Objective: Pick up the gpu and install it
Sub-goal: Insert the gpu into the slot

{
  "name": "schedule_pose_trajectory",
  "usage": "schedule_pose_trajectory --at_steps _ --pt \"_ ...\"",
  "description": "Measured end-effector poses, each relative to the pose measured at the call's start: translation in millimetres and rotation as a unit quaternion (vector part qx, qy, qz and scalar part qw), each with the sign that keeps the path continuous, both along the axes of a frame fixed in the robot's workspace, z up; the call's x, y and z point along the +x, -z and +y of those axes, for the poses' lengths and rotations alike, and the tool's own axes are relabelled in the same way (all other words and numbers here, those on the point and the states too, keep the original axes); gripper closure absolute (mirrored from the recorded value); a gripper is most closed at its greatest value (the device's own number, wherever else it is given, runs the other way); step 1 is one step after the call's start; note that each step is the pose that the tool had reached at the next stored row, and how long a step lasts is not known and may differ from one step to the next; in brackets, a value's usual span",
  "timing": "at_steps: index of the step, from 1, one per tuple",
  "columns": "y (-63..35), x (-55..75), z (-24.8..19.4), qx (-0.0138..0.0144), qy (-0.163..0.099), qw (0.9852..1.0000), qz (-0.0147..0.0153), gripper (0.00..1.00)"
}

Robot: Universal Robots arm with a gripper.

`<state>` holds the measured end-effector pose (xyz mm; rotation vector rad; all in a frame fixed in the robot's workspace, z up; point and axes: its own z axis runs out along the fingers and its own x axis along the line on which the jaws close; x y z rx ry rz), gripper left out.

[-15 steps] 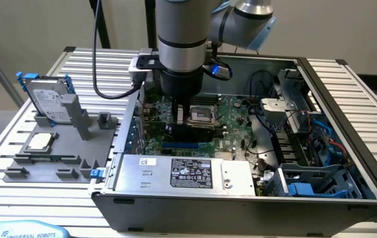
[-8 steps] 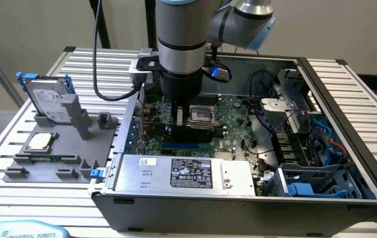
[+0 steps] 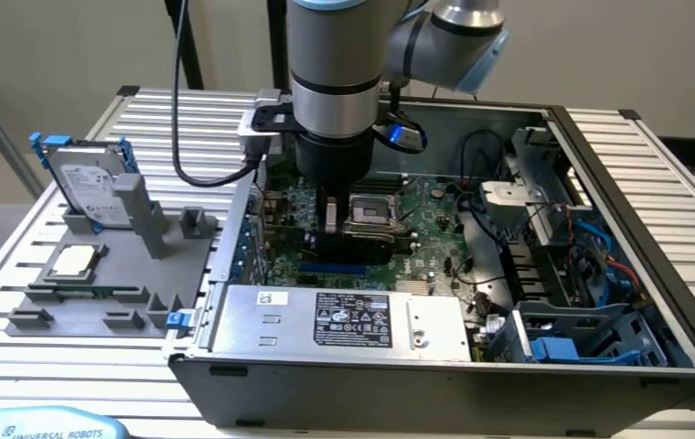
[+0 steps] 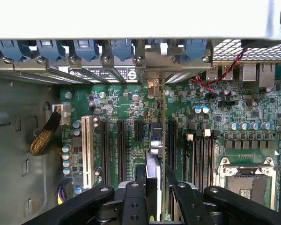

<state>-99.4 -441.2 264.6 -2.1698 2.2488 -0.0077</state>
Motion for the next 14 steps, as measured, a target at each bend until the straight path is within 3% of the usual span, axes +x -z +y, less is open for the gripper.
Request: schedule_pose_trajectory --at_steps 14 --pt "7.1 -2.1 0.0 -0.0003 0.000 1.0000 0.0017 0.73"
